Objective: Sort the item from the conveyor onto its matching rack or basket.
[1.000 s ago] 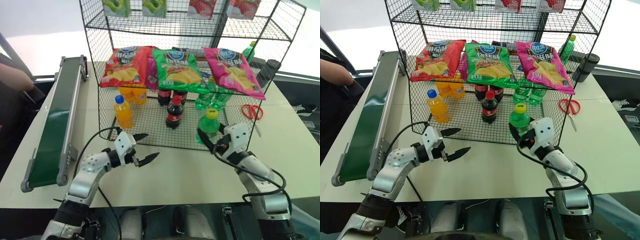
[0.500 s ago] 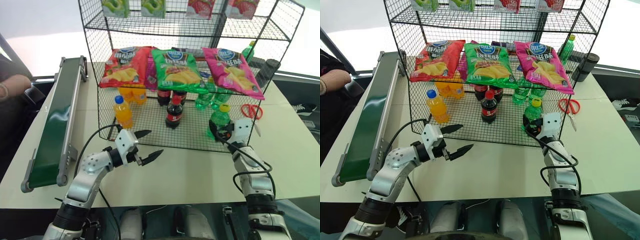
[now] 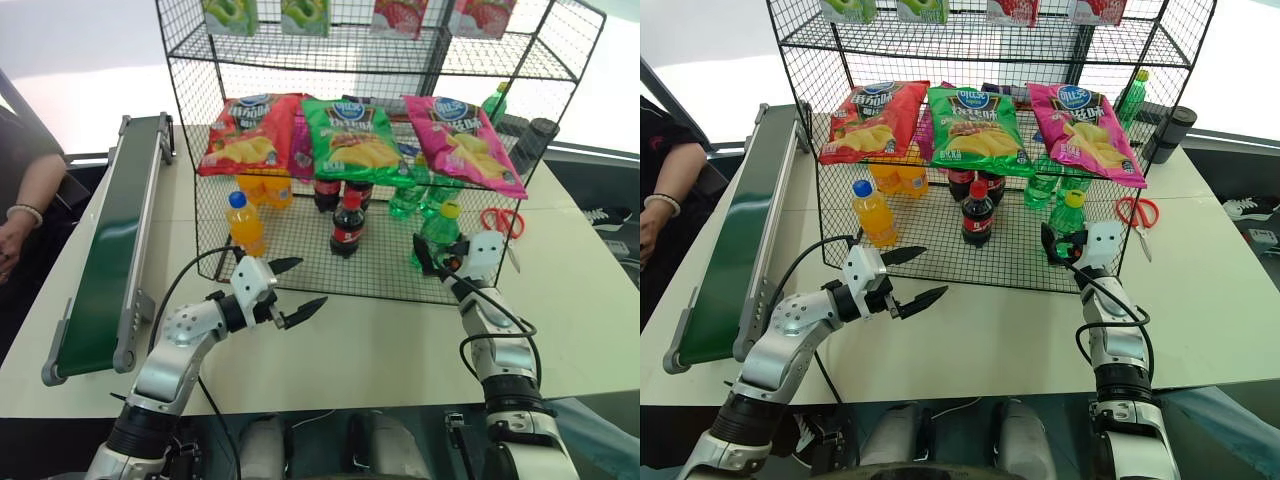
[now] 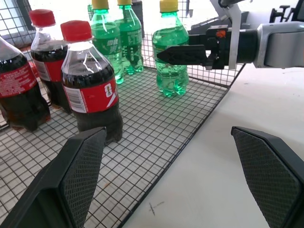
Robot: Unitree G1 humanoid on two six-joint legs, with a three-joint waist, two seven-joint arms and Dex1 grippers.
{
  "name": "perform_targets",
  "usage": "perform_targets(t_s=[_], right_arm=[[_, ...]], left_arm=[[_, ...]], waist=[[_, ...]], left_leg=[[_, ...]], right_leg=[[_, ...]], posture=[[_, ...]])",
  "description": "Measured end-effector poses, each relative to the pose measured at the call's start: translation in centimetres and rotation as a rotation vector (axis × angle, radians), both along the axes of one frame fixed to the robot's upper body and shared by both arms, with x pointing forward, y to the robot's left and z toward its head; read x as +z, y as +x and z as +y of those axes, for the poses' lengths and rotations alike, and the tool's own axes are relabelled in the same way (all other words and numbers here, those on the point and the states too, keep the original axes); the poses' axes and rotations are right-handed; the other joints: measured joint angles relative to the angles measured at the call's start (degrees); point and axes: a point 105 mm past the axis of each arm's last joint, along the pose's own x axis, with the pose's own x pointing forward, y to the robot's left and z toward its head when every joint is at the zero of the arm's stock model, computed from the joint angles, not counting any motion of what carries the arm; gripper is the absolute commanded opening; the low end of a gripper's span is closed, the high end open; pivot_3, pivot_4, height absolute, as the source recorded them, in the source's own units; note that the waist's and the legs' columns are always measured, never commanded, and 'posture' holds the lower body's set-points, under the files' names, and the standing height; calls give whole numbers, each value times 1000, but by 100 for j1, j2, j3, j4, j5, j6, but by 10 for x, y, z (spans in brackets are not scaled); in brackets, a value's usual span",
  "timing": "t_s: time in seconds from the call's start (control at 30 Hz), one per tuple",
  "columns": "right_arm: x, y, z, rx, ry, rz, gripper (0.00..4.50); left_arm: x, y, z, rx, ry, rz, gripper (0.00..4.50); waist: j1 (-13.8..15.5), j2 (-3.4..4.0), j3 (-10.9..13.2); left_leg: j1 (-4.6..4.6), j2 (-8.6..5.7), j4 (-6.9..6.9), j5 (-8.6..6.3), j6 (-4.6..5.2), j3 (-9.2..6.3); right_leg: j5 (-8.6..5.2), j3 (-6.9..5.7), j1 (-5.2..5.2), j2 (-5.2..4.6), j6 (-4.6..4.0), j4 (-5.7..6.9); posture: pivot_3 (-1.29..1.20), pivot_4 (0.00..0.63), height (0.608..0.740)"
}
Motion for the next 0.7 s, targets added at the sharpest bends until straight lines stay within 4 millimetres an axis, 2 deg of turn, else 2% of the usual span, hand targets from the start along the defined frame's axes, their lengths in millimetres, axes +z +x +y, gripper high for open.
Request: perform_targets(t_s=[0.27, 0.47, 0.63, 0.7], right_arm=[[7, -24, -4, 32, -81, -17, 4441], [4, -56, -2, 85, -128, 21, 4441], [11, -88, 3, 162, -178, 54, 4441], [15, -101, 6, 201, -195, 67, 4441]], left_arm=[[-1, 0, 0, 1, 0, 3, 4500], [-1, 0, 0, 0, 1, 5, 4500], [-5, 4, 13, 37, 31, 15, 4500], [-5, 7, 24, 70, 50, 15, 4500]], waist=[[23, 17, -10], [25, 20, -12], [8, 19, -13], [9, 18, -14]], left_leg=[[-5, -1, 2, 0, 0, -4], [-5, -1, 9, -1, 1, -5], [-4, 2, 12, -1, 1, -6], [-3, 4, 12, -2, 1, -9]], right_leg=[[0, -3, 1, -3, 1, -2], [0, -3, 3, -4, 1, 0], [-1, -2, 2, 0, 0, -1], [-2, -2, 2, 4, 0, -2]], posture=[[0, 150, 735], [0, 150, 735], [0, 150, 735], [0, 150, 735]])
